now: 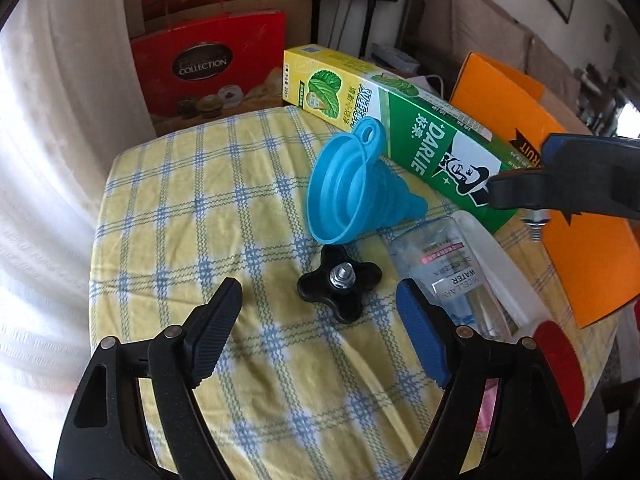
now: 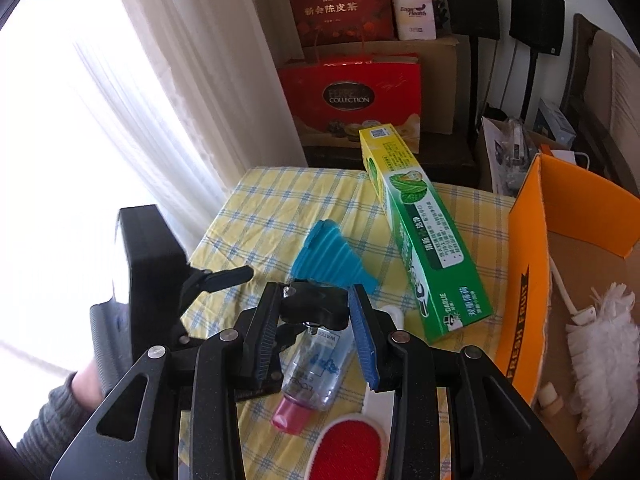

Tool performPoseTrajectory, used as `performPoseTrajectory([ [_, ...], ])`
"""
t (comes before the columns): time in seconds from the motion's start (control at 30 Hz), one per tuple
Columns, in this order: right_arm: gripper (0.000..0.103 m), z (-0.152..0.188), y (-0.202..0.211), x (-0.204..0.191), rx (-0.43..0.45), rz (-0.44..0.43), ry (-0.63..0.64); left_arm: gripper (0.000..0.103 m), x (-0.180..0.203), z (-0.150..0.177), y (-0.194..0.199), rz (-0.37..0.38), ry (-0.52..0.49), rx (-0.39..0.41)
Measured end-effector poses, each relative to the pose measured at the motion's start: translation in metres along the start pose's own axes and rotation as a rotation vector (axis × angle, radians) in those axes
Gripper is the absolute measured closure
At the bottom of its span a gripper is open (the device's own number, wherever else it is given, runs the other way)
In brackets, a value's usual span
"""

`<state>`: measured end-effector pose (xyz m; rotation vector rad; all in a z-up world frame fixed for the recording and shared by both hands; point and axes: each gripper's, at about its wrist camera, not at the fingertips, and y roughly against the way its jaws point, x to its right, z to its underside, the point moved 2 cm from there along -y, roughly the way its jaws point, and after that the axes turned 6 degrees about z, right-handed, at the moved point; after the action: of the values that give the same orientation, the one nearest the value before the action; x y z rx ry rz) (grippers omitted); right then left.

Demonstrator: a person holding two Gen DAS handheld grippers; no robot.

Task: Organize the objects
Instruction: 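Move the left tool to the black star knob and close on it, then lift and carry the black knob over the orange box with the left tool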

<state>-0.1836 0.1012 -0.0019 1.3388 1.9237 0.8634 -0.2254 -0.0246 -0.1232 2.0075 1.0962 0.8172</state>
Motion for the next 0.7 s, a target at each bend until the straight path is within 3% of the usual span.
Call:
performPoseTrajectory([
  [0.23,0.067,0.007,0.008,0.004,0.005,-0.005,0.006,0.029,-0.002,0.001,-0.005,0.008,-0.027,0.019],
  [0.33,0.067,0.008,0.009,0.004,0.006,-0.005,0.006,0.041,0.005,0.002,-0.004,-0.001,-0.057,0.028],
  [0.4,0.067,0.009,0.009,0.004,0.006,-0.009,0.003,0.064,0.009,0.003,-0.001,0.001,-0.072,0.037],
  [0.53,0.067,0.011,0.008,0.004,0.004,-0.009,-0.003,0.064,0.008,0.006,0.005,0.032,-0.051,0.048],
  [0.7,0.067,0.014,0.01,0.006,0.006,-0.01,-0.013,0.064,0.006,0.011,0.02,0.02,0.0,0.083],
])
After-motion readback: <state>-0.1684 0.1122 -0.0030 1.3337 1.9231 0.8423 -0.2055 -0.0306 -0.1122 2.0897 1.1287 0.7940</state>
